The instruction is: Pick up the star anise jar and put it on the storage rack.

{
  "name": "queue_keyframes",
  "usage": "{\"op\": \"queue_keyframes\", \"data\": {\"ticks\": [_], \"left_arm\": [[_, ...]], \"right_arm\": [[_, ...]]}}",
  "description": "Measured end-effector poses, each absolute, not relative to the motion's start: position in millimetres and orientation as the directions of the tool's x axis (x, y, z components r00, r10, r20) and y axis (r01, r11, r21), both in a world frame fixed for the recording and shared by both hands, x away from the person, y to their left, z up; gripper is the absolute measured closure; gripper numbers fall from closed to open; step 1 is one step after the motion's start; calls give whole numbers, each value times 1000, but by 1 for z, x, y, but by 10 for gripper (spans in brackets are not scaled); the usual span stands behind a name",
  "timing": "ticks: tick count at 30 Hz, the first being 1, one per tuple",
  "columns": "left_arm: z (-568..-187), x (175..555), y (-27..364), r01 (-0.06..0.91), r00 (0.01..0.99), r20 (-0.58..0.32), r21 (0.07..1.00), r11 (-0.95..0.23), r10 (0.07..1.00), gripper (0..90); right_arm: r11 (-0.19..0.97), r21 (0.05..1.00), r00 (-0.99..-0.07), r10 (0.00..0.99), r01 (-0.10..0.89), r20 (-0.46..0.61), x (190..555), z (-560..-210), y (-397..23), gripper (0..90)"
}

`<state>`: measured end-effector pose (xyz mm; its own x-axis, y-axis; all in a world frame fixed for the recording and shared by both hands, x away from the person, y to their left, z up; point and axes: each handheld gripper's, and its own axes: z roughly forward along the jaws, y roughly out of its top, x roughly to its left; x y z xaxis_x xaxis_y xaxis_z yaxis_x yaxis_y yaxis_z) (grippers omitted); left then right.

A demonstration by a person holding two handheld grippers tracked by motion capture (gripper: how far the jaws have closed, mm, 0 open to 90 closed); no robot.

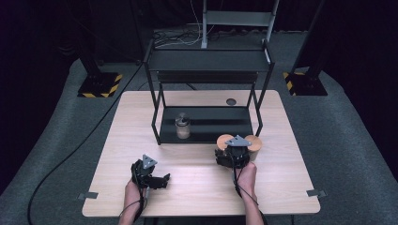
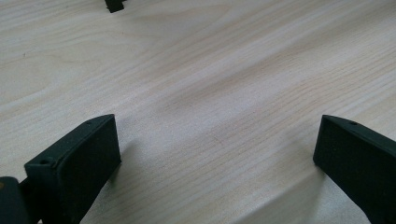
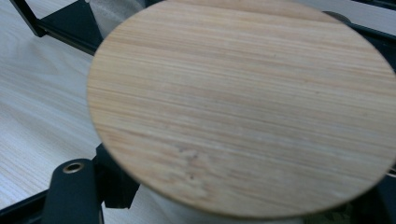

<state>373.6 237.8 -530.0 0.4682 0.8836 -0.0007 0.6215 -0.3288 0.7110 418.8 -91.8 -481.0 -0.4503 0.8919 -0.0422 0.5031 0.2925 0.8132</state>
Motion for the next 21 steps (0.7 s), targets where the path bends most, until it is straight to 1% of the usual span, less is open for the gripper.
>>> {"op": "queue_keyframes", "data": {"ticks": [21], "left_arm": [[-530,374,238,621,468,-1,712,-329,883,1]], "right_arm": [[302,813,-458,888,497,-50,428,-475,-87,251]]}}
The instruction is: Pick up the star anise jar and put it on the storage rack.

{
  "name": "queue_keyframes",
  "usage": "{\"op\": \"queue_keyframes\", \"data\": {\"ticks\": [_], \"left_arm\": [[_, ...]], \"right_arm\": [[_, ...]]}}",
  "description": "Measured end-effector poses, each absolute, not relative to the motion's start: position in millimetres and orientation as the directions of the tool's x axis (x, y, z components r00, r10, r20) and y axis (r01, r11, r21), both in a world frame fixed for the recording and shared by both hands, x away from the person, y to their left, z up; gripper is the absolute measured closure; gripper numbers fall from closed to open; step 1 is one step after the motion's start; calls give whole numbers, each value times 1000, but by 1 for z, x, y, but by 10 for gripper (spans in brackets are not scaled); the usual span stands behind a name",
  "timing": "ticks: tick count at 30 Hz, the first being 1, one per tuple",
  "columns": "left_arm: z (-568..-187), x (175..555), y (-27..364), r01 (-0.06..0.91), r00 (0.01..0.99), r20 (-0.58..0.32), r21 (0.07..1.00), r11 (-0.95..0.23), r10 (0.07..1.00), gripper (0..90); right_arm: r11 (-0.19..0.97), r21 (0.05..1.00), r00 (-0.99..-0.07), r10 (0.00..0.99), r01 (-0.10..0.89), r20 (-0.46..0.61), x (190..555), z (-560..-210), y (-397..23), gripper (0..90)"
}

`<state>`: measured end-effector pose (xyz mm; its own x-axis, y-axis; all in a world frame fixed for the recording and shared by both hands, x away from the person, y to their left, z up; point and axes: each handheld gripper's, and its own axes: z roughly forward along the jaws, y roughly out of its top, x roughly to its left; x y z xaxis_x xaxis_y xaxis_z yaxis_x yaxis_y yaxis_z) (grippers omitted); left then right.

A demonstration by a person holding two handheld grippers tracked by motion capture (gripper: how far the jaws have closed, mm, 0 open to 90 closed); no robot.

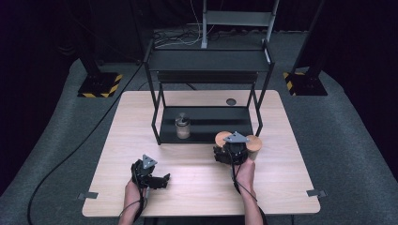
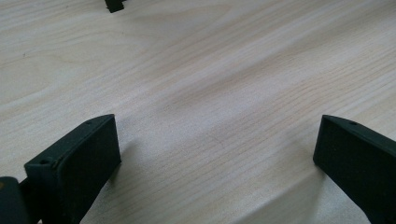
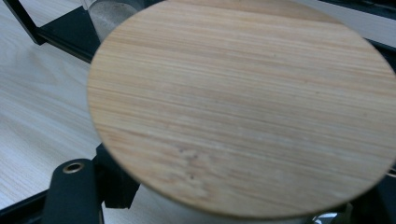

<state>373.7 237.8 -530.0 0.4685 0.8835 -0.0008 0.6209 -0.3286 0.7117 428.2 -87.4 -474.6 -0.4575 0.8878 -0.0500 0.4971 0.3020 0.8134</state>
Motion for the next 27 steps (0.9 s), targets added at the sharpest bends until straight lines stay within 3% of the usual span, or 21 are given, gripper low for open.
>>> {"op": "queue_keyframes", "data": {"ticks": [27], "left_arm": [[-530,374,238,621,468,0,711,-329,883,1]], "right_arm": [[310,807,-465,884,502,-51,446,-468,-82,251]]}}
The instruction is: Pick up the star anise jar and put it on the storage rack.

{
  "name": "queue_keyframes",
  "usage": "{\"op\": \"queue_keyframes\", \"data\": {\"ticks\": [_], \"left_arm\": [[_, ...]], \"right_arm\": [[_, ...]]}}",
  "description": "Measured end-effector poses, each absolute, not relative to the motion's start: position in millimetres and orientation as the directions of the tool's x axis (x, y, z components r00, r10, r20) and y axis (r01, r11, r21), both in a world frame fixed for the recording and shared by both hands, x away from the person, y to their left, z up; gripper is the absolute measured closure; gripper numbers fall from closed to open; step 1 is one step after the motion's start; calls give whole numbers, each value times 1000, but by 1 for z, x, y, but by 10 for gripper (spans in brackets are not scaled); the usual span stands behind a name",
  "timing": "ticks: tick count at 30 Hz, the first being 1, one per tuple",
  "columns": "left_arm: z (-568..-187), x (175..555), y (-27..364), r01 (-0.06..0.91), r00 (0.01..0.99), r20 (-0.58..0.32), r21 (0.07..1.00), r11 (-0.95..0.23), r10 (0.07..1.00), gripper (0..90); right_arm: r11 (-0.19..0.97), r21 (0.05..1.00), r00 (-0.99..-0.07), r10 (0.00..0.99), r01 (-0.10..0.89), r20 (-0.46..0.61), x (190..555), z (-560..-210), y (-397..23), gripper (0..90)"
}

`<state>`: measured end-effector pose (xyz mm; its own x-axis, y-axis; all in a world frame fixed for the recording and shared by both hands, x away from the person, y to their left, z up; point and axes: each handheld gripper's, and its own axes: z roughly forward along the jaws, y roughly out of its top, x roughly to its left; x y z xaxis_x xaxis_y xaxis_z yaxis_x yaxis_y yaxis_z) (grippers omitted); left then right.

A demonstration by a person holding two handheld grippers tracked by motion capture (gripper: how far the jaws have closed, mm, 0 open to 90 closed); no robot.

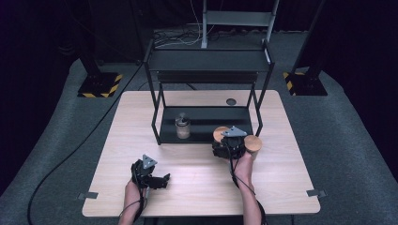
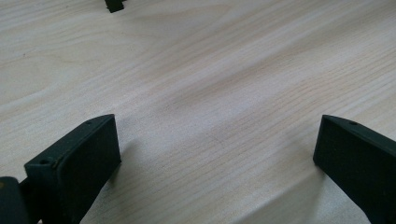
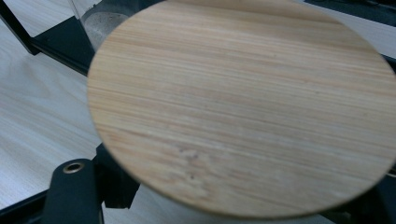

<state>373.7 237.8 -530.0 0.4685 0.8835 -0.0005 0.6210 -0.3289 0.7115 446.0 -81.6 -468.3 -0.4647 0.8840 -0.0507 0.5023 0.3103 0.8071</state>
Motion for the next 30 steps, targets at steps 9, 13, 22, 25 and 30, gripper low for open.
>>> {"op": "queue_keyframes", "data": {"ticks": [9,13,22,25,30], "left_arm": [[-530,374,238,621,468,0,711,-329,884,1],[-530,374,238,621,468,0,711,-329,883,1],[-530,374,238,621,469,0,711,-329,883,1],[-530,374,238,621,468,0,712,-329,883,1],[-530,374,238,622,468,0,711,-329,884,1]], "right_arm": [[312,805,-466,883,504,-51,453,-467,-80,251],[312,806,-466,883,503,-51,456,-466,-79,251],[309,805,-464,885,506,-48,462,-467,-78,250],[308,805,-463,885,506,-48,464,-467,-77,251],[308,804,-463,885,508,-46,467,-467,-76,251]]}}
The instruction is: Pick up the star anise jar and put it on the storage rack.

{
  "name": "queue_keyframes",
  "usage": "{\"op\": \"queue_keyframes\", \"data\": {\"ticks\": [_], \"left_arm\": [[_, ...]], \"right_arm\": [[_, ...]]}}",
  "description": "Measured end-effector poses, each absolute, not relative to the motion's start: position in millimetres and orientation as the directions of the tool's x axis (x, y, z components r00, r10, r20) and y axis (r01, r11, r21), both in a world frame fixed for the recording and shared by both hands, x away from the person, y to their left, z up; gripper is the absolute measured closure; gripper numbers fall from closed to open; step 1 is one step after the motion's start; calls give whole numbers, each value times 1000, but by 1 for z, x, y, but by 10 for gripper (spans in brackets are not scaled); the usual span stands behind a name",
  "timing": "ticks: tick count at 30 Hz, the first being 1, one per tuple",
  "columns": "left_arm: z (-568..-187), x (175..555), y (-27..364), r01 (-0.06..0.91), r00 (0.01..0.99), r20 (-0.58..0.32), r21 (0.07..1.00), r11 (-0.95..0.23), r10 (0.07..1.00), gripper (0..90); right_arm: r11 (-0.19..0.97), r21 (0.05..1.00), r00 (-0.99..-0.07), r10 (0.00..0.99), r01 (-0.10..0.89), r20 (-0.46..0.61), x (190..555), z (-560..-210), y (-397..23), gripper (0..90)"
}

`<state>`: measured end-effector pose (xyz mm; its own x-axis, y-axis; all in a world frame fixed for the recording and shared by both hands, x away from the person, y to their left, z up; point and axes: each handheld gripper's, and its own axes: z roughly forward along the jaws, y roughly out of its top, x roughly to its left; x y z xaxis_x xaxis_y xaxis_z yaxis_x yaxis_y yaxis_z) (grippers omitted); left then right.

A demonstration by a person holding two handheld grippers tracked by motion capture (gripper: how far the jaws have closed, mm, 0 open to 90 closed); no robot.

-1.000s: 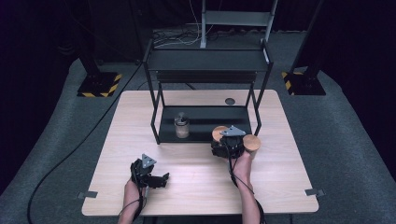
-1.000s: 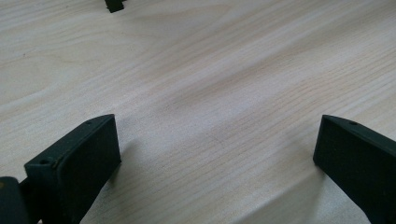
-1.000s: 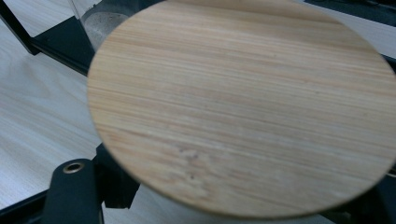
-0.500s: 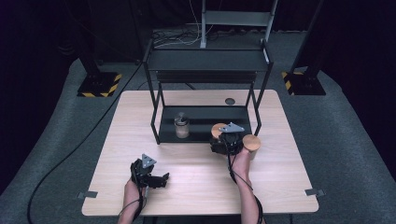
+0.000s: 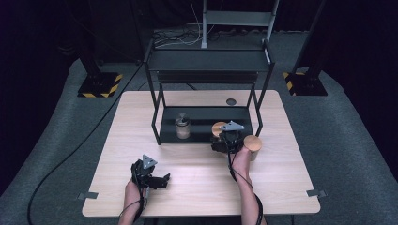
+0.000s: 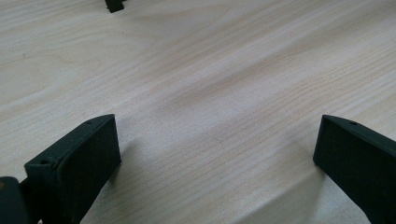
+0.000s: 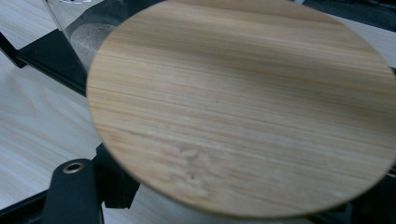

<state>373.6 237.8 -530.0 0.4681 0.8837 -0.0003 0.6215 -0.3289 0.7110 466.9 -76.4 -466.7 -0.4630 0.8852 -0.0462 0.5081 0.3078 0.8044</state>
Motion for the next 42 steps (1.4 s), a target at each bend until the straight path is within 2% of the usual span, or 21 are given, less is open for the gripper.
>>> {"op": "queue_keyframes", "data": {"ticks": [42], "left_arm": [[-530,374,238,621,469,-1,712,-329,883,1]], "right_arm": [[339,787,-477,877,515,-66,496,-467,-58,251]]}}
